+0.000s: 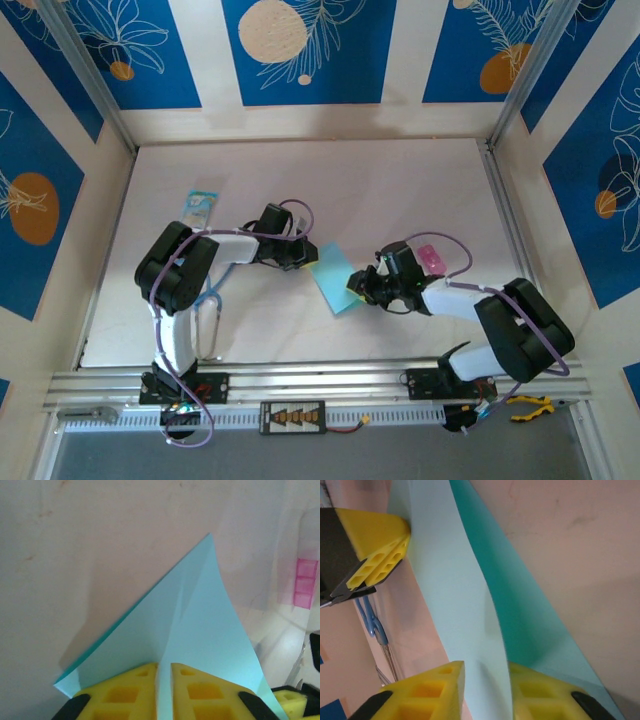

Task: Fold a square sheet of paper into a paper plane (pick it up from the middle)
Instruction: Fold the triangle a second time at the center of the table.

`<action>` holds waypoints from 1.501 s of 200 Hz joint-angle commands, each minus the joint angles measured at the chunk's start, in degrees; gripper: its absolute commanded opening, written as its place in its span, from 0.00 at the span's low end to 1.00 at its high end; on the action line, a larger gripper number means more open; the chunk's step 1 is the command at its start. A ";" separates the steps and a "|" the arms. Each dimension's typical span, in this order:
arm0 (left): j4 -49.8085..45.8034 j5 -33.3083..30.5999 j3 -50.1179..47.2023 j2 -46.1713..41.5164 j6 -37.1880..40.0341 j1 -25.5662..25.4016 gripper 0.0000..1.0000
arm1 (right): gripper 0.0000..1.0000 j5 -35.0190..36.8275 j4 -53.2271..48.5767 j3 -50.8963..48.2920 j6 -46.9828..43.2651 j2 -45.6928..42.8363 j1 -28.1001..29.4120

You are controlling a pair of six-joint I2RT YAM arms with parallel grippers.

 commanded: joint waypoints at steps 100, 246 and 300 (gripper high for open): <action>-5.20 -1.52 -5.14 -12.52 -3.82 -2.37 0.32 | 0.05 24.59 -4.63 -0.87 28.73 -4.94 14.16; -2.63 -2.11 -5.37 -3.43 -4.26 -6.22 0.17 | 0.37 12.94 -1.98 1.44 19.34 -2.37 14.75; -3.46 -2.26 -4.67 -2.90 -2.14 -6.11 0.16 | 0.43 -1.49 0.96 3.55 10.09 2.20 7.18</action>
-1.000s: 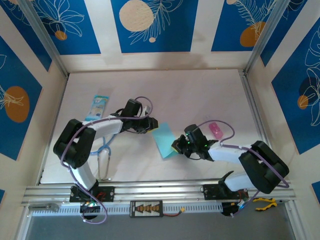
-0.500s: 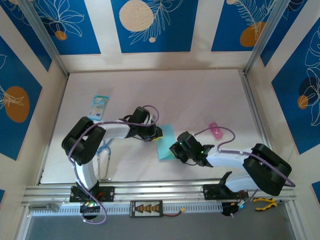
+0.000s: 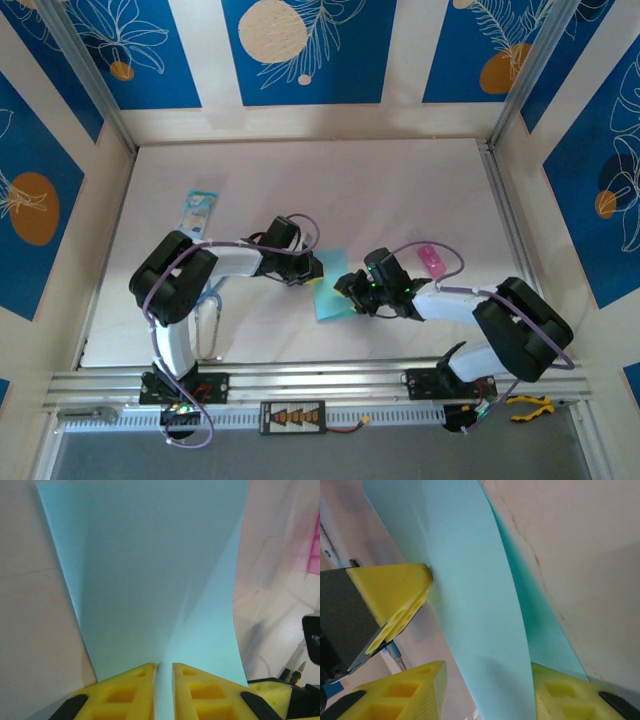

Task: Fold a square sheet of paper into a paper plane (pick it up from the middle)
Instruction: Fold the triangle a second time at the center of the table.

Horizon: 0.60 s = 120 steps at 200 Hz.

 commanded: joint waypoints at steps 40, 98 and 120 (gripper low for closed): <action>-2.94 -0.65 1.23 1.47 3.16 -0.09 0.16 | 0.43 -12.85 -1.19 3.54 -10.74 2.45 -5.54; -3.18 -0.57 1.83 1.46 3.62 -0.08 0.16 | 0.43 -18.53 0.59 5.16 -14.02 7.18 -8.29; -3.23 -0.41 1.93 1.37 3.75 -0.13 0.16 | 0.41 -19.36 0.74 6.08 -15.15 8.98 -9.07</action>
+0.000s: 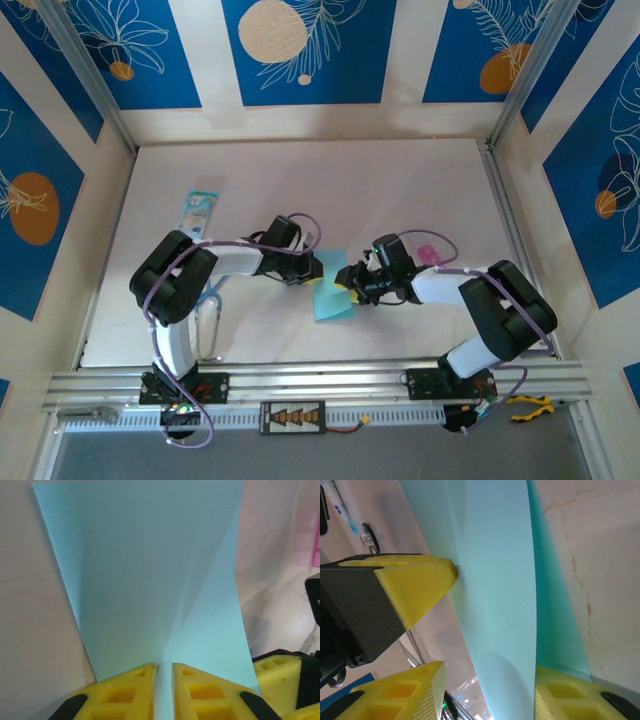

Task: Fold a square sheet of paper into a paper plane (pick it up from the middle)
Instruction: Fold the triangle a second time at the center of the table.

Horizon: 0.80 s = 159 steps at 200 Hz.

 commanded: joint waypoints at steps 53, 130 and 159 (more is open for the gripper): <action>-2.64 -0.37 1.75 1.13 2.03 0.02 0.16 | 0.36 -5.80 -1.51 4.35 -6.42 4.68 -2.80; -2.35 -0.01 1.93 0.21 2.25 0.00 0.16 | 0.24 -8.01 -3.62 7.50 -9.85 8.79 -4.87; -2.38 -0.06 2.02 -1.15 2.81 0.08 0.18 | 0.15 -7.86 -4.29 8.04 -10.46 8.82 -4.96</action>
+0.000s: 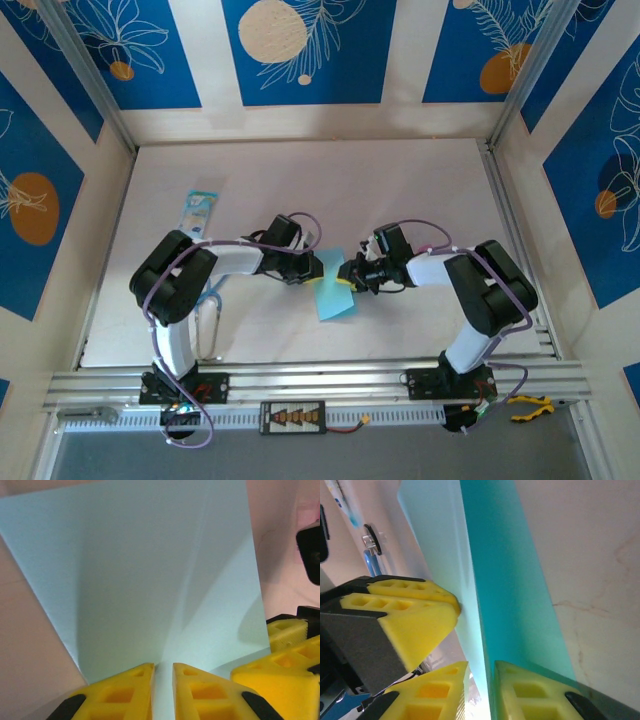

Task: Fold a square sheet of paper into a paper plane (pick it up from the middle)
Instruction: Fold the triangle a second time at the center of the table.

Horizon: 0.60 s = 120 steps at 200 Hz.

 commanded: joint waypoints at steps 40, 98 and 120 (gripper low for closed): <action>0.72 -1.78 -0.56 -6.45 2.72 -0.04 0.29 | 0.06 1.89 -1.91 0.75 3.25 -2.00 -0.19; -6.81 -19.53 -2.47 -18.09 19.43 -9.60 0.48 | 0.04 13.46 -1.60 -1.72 20.65 -6.54 4.23; -9.41 -28.34 -2.69 -20.75 27.00 -16.33 0.56 | 0.04 15.02 -2.38 -1.19 21.90 -7.27 5.80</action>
